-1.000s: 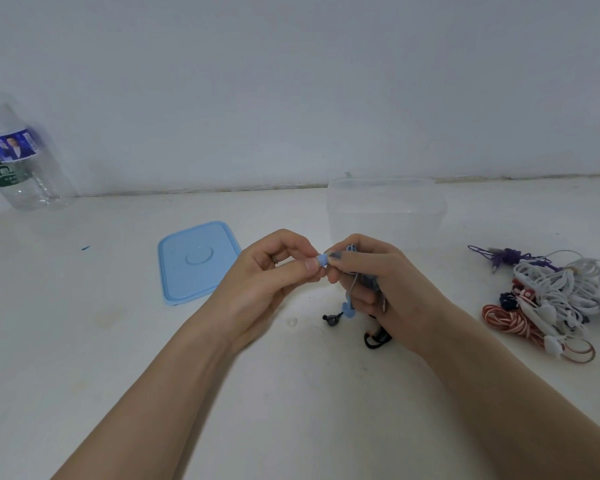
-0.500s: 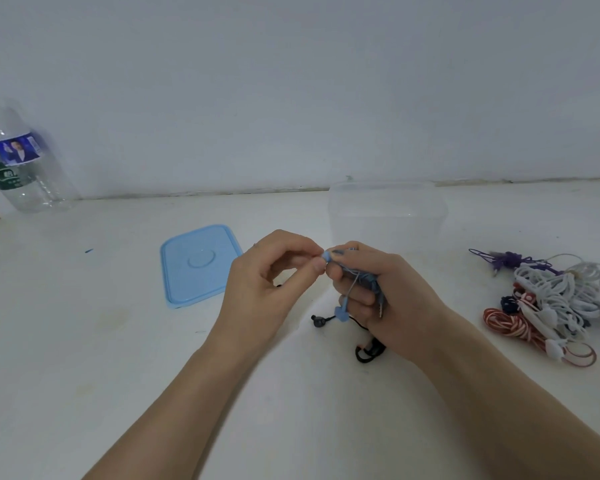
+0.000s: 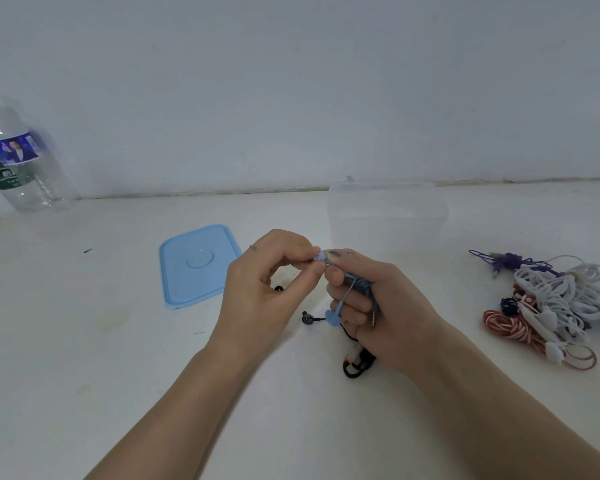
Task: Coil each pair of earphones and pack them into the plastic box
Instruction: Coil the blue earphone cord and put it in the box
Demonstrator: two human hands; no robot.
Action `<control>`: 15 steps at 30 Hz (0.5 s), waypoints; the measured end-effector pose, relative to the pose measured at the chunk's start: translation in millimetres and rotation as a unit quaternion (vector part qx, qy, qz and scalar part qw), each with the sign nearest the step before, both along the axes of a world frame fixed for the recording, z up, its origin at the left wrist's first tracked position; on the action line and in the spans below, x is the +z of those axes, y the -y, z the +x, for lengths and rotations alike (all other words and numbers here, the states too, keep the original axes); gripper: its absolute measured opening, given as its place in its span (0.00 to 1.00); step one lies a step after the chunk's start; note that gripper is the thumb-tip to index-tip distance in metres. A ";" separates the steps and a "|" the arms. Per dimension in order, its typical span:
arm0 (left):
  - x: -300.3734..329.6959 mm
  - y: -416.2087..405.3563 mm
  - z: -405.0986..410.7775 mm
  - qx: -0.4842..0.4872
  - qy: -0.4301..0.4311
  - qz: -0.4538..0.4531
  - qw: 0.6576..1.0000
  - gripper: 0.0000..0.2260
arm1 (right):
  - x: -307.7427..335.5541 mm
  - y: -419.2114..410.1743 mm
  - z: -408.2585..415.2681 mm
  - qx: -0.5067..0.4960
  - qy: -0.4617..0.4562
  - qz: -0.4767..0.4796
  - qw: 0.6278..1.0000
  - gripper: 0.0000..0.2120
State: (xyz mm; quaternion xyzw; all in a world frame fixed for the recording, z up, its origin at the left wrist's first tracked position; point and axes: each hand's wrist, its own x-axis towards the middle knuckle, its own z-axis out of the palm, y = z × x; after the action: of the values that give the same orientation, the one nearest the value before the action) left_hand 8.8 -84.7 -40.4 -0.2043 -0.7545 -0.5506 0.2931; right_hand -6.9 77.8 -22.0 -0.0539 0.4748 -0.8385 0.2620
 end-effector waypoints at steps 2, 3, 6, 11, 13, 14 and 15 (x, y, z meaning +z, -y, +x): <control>0.4 -1.1 0.8 -0.006 0.007 -0.002 1.000 0.06 | -0.4 0.3 -0.9 -0.009 -0.001 0.001 1.000 0.07; 0.9 -1.7 1.4 -0.011 0.015 0.001 1.000 0.04 | -0.2 0.2 -1.0 -0.009 -0.001 0.002 1.000 0.06; 1.8 -3.0 0.8 -0.013 0.041 0.021 0.999 0.04 | -0.5 -0.6 -2.4 -0.008 0.002 0.006 1.000 0.05; -0.5 -1.9 -1.9 -0.023 0.043 0.021 0.999 0.02 | 0.3 -0.3 -1.8 -0.007 0.006 0.010 1.000 0.05; -0.3 -2.2 -1.6 -0.027 0.042 0.022 0.998 0.02 | 0.1 0.1 -1.2 -0.011 0.004 0.009 1.000 0.05; -0.2 -2.7 -1.9 -0.033 0.044 0.027 0.998 0.03 | -0.1 0.3 -1.2 -0.014 0.004 0.009 1.000 0.05; -0.1 -3.0 -1.8 -0.041 0.048 0.036 0.997 0.03 | -0.4 0.9 -0.9 -0.016 0.005 0.009 1.000 0.06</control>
State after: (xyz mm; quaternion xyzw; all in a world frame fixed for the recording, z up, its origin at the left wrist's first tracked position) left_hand 7.0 -81.7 -40.6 -0.1972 -0.7385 -0.5983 0.2406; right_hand -7.9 76.9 -22.5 -0.0399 0.4818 -0.8386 0.2512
